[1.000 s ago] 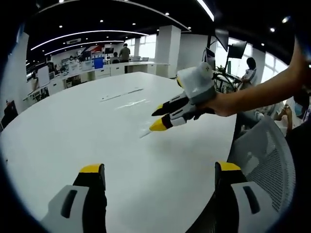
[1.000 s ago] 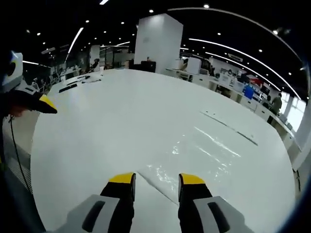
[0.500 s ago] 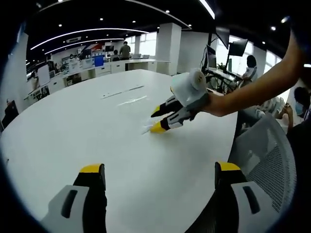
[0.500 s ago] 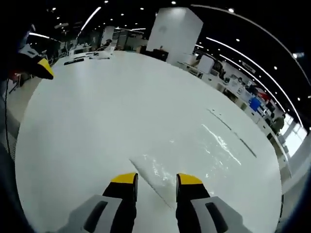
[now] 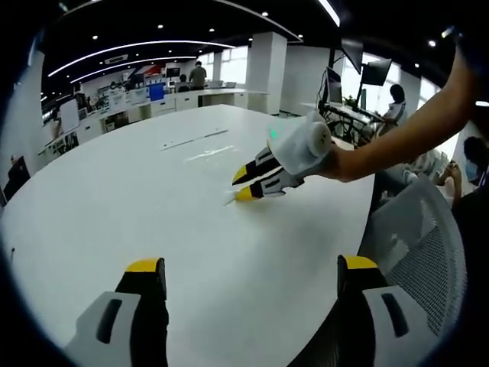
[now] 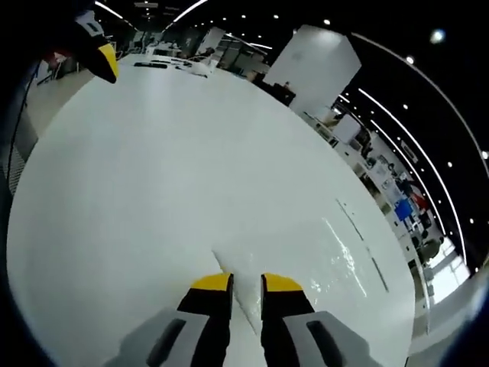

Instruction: Open the resealable bag by pulling the two sides of the seal apart until the entire bag opening is separated and visibly accessible.

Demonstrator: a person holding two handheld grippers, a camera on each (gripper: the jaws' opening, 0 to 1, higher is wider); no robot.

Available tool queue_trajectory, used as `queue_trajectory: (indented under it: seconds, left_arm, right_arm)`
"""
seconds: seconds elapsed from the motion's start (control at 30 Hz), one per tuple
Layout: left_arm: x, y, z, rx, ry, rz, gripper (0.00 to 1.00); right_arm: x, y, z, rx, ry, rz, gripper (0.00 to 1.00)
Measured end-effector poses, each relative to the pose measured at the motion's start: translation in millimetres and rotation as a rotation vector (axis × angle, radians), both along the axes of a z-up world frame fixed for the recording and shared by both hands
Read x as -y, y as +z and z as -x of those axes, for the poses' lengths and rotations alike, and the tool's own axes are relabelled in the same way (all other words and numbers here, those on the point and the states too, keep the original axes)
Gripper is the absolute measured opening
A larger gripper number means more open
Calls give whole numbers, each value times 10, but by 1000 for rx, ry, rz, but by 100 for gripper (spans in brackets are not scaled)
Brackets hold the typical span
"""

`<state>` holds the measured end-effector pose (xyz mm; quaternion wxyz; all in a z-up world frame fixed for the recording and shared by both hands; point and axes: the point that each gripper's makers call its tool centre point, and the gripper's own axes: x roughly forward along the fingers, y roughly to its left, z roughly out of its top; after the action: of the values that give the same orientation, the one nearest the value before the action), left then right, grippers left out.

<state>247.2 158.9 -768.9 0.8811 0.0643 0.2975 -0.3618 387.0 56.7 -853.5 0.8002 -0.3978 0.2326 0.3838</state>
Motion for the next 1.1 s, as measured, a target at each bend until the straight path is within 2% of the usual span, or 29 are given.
queue_trajectory:
  seconds: [0.1, 0.3, 0.37, 0.47, 0.9, 1.1]
  left_arm:
    - [-3, 5, -6, 2, 1, -4, 91]
    - [1, 17, 1, 8, 1, -3, 90]
    - [6, 30, -11, 10, 15, 18, 89]
    - [-39, 8, -15, 14, 25, -11, 88]
    - [-78, -66, 77, 2, 2, -65, 86]
    - [-3, 13, 73, 22, -12, -50, 86]
  right_arm:
    - [-2, 22, 7, 9, 3, -3, 1]
    - [-20, 93, 14, 14, 17, -25, 0]
    - [-15, 127, 23, 10, 16, -32, 0]
    - [-8, 163, 69, -9, -1, -67, 0]
    - [-27, 266, 447, -54, 6, -108, 0]
    - [-45, 283, 699, -87, 12, -136, 0]
